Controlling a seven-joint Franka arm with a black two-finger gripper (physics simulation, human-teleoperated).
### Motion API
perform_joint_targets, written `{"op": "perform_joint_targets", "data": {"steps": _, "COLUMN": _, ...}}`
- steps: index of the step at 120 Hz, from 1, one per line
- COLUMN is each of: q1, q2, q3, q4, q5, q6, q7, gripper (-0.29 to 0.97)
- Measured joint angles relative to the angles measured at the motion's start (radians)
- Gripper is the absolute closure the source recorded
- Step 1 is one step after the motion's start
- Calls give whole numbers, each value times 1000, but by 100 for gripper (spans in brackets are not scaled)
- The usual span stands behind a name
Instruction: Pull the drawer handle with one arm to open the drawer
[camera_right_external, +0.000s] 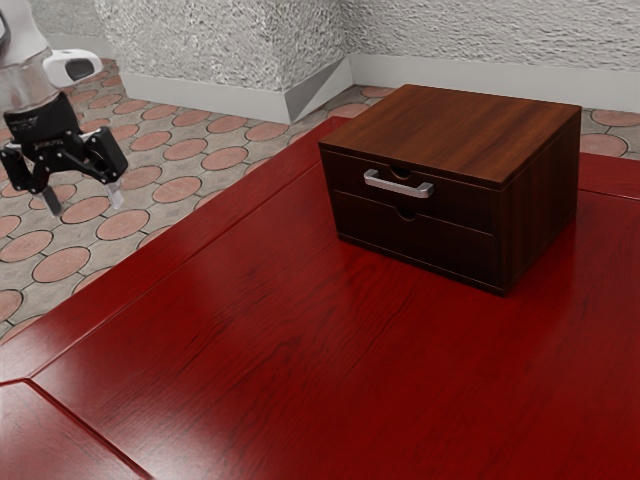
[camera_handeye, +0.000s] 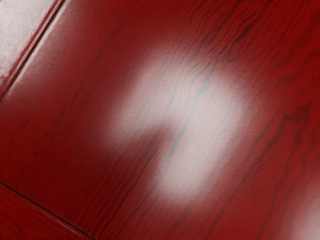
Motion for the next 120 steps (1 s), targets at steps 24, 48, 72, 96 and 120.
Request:
{"op": "perform_joint_targets", "data": {"steps": 24, "q1": -62, "q2": -17, "q3": -3, "q4": 162, "q5": 6, "q6": -30, "q7": -14, "gripper": 0}}
{"op": "perform_joint_targets", "data": {"steps": 48, "q1": -242, "q2": -37, "q3": -59, "q4": 365, "q5": 17, "q6": -84, "q7": -22, "gripper": 0}}
{"op": "perform_joint_targets", "data": {"steps": 72, "q1": -187, "q2": -27, "q3": -85, "q4": 360, "q5": 19, "q6": -104, "q7": -28, "gripper": 0}}
{"op": "perform_joint_targets", "data": {"steps": 96, "q1": -186, "q2": -228, "q3": -193, "q4": -68, "q5": 23, "q6": -43, "q7": -32, "gripper": 0}}
{"op": "perform_joint_targets", "data": {"steps": 120, "q1": -191, "q2": -706, "q3": -324, "q4": -674, "q5": 3, "q6": 45, "q7": -45, "gripper": 0}}
